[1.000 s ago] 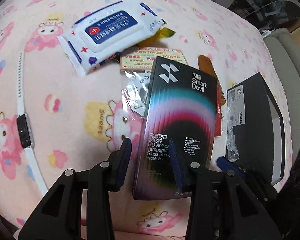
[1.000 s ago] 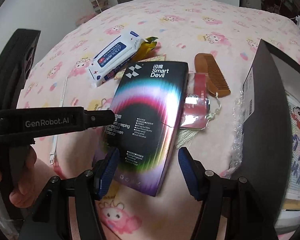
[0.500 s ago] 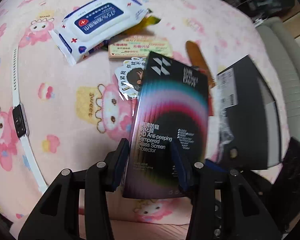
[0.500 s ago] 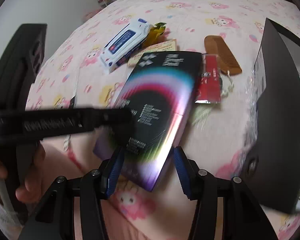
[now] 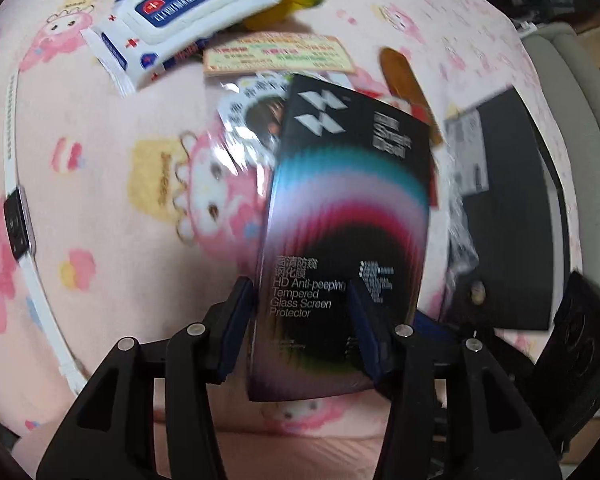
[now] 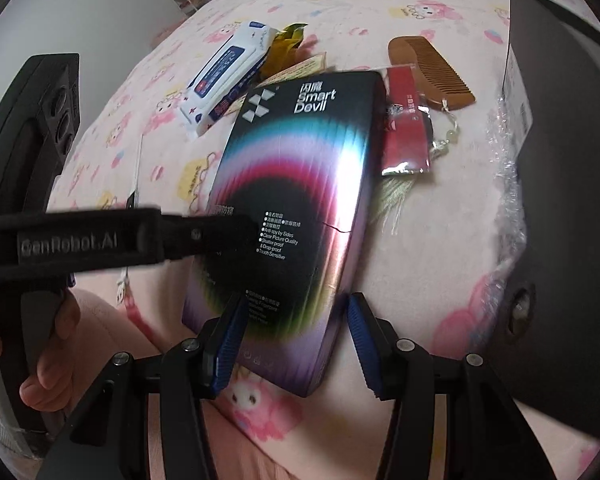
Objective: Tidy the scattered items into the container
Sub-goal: 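Grasp the black Smart Devil box with the right gripper and lift it, then carry the Smart Devil box with the right gripper over the open box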
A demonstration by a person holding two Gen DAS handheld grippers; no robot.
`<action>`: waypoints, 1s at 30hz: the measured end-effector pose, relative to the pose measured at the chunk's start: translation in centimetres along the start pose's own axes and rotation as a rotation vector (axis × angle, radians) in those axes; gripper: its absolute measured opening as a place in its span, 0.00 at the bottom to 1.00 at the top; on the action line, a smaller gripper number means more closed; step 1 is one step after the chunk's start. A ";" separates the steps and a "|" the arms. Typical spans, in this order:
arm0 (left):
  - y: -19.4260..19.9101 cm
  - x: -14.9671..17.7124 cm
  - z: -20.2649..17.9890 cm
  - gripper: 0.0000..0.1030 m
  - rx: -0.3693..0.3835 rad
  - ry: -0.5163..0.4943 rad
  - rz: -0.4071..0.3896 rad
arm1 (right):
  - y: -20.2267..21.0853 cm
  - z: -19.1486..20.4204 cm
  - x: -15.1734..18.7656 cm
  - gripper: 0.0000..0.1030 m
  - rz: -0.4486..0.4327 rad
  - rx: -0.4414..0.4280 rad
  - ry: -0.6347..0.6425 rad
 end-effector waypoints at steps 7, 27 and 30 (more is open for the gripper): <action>0.1 -0.1 0.2 0.50 0.008 0.041 -0.045 | 0.4 -1.1 0.6 0.46 0.001 -0.007 -0.024; 6.1 3.9 -1.6 0.49 0.124 -0.048 -0.127 | 6.1 1.0 -0.8 0.46 -0.139 -0.018 0.005; 8.5 4.0 -2.7 0.49 0.137 -0.074 -0.169 | 8.1 1.5 -1.2 0.46 -0.169 -0.043 0.008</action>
Point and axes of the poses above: each gripper's, at about its wrist camera, not at the fingertips, and y roughly against the way its jaws point, z to its left, x to its underside, the point moved 6 cm from there along -y, roughly the way its jaws point
